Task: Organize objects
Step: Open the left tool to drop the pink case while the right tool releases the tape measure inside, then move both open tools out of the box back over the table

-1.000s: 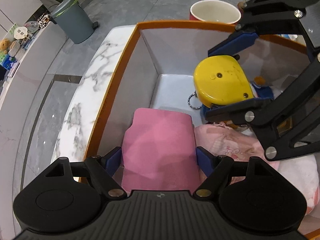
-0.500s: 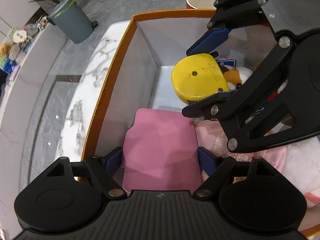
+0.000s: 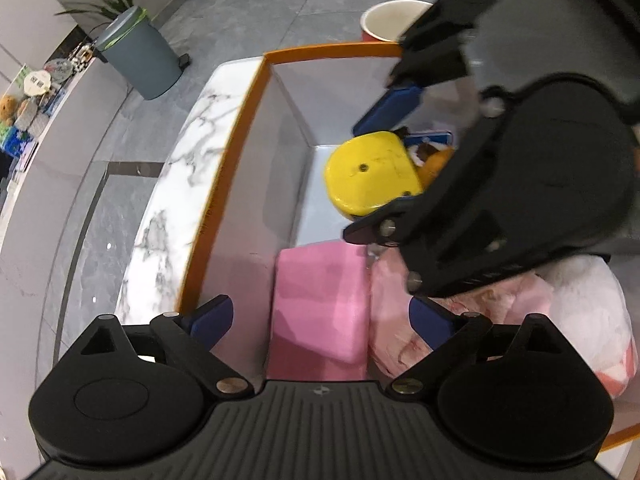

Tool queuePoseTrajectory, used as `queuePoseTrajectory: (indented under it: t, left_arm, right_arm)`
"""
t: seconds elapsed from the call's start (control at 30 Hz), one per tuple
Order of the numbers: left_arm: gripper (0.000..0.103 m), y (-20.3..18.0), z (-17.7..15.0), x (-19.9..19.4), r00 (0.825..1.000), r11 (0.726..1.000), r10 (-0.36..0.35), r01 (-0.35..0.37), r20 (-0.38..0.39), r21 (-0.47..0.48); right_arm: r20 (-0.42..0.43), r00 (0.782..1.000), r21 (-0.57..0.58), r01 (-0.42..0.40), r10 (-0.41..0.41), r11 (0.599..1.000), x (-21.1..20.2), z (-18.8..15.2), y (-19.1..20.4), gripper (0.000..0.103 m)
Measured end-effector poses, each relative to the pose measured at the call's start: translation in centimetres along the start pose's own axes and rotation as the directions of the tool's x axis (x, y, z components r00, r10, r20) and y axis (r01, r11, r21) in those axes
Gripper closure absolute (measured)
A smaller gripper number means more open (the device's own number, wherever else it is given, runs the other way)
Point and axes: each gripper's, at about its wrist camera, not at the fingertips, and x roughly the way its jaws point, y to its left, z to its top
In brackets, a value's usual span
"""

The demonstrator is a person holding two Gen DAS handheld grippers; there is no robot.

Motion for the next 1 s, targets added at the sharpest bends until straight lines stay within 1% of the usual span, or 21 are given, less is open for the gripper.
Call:
queuePoseTrajectory:
  t: [0.13,0.27,0.37,0.47,0.6,0.67,0.73,0.9,1.0]
  left_arm:
    - [0.0,-1.0,-0.3,0.1,0.998,0.997,-0.064,0.065,-0.013,0.037]
    - [0.0,-1.7,-0.5,0.3,0.998,0.997,-0.059,0.059,-0.004,0.047]
    - [0.0,-1.5,-0.5,0.4,0.997,0.996,-0.079,0.079,-0.002,0.028]
    - [0.008,-1.4,-0.7,0.1,0.995,0.994,-0.104,0.104,-0.001,0.015]
    - [0.009,-1.5,-0.8,-0.3,0.992,0.992,-0.124,0.124,-0.006,0.007]
    - [0.015,-1.8,-0.9,-0.6,0.99,0.99,-0.139,0.139,-0.004,0.001]
    - [0.015,-2.6,-1.0,-1.0,0.992,0.992,-0.128,0.128,0.0,-0.001]
    - [0.015,-3.0,-1.0,-1.4,0.994,0.994,-0.106,0.106,0.006,-0.016]
    - [0.012,-3.3,-1.0,-2.0,0.997,0.997,-0.077,0.078,0.01,-0.015]
  right_arm:
    - [-0.017,1.0,-0.007,0.022,-0.022,1.0,0.6,-0.3,0.1,0.04]
    - [-0.034,0.999,0.009,0.023,-0.023,1.0,1.0,-0.3,0.0,0.04]
    - [-0.018,1.0,0.004,0.019,-0.019,1.0,0.6,-0.5,0.1,0.038]
    - [-0.002,1.0,0.006,0.004,-0.004,1.0,-0.1,-0.6,0.1,0.036]
    - [0.008,1.0,0.005,0.009,-0.009,1.0,-0.9,-0.8,0.2,0.034]
    - [0.013,1.0,0.009,0.014,-0.014,1.0,-1.3,-0.8,0.2,0.033]
    - [0.017,1.0,0.017,0.014,-0.014,1.0,-1.7,-0.9,-0.1,0.033]
    - [0.021,1.0,0.027,0.013,-0.014,1.0,-2.7,-1.3,-0.2,0.033]
    - [0.025,1.0,0.025,0.013,-0.014,1.0,-3.2,-1.6,-0.3,0.033]
